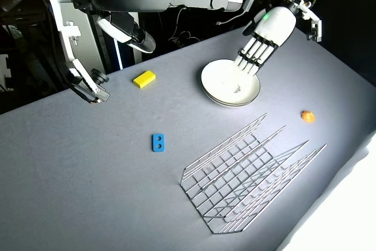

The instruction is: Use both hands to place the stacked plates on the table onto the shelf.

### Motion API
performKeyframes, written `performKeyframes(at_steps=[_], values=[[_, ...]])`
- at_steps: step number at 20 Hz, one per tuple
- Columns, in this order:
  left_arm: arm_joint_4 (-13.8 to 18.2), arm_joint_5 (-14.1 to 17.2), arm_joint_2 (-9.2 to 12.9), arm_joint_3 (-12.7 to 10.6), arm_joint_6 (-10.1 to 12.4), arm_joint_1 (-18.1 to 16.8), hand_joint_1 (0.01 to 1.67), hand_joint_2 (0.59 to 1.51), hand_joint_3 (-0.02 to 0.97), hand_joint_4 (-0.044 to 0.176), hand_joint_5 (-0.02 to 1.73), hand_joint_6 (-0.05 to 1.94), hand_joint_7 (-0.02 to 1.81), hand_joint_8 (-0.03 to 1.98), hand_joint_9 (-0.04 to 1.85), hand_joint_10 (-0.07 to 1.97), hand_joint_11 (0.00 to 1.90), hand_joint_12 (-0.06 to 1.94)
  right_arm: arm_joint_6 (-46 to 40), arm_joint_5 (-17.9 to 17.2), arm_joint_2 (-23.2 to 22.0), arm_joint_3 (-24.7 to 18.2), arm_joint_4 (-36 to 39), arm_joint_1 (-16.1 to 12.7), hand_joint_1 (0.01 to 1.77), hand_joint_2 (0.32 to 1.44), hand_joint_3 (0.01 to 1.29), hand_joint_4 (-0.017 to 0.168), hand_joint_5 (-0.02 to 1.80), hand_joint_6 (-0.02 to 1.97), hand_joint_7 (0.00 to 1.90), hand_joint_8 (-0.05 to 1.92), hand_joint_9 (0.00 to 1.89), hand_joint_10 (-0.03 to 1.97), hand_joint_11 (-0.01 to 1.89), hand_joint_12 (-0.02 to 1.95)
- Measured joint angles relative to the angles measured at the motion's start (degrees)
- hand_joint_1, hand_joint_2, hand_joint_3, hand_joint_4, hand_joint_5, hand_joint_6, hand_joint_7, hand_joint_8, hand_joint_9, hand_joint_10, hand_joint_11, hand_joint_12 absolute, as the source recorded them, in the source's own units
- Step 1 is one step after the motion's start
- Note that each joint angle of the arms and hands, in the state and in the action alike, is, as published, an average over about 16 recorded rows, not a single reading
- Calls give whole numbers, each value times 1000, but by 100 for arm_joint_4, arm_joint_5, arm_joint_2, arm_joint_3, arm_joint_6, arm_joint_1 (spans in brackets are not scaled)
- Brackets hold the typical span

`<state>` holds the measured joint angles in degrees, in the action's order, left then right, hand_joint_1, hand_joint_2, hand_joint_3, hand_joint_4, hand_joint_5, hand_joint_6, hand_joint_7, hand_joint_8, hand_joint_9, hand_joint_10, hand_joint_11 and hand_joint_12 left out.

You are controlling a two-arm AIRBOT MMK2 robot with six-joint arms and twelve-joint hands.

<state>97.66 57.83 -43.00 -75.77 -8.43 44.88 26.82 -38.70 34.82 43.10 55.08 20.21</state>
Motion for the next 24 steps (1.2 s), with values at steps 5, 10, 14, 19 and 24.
performKeyframes(at_steps=[5,10,14,19,24], values=[[-105,-259,-7,-28,27,199,21,1114,21,-1,4,-15,10,-13,9,-2,16,-12,-34,73,13,19,-1,-12,854,918,16,8,20,23,11,21,13,7,21,-8],[-267,-371,-10,-37,47,297,21,1115,21,-2,0,-10,12,-14,6,-5,16,-12,-79,154,56,37,-6,-22,859,934,16,8,21,23,11,21,13,7,22,-8],[-414,-338,-7,-35,58,312,21,1115,21,-3,-1,-4,11,-15,5,-5,16,-12,-101,255,146,48,-18,-16,857,936,16,8,20,23,11,21,13,7,22,-8],[-500,-116,19,-38,58,296,20,1113,21,-1,4,3,15,-16,12,1,16,-12,-68,386,282,49,-35,34,855,935,16,8,20,24,11,20,13,7,21,-8],[-538,177,44,-49,57,293,21,1112,21,1,11,8,16,-15,19,7,16,-12,-19,510,435,50,-55,102,863,934,16,7,20,24,11,21,13,8,21,-8]])
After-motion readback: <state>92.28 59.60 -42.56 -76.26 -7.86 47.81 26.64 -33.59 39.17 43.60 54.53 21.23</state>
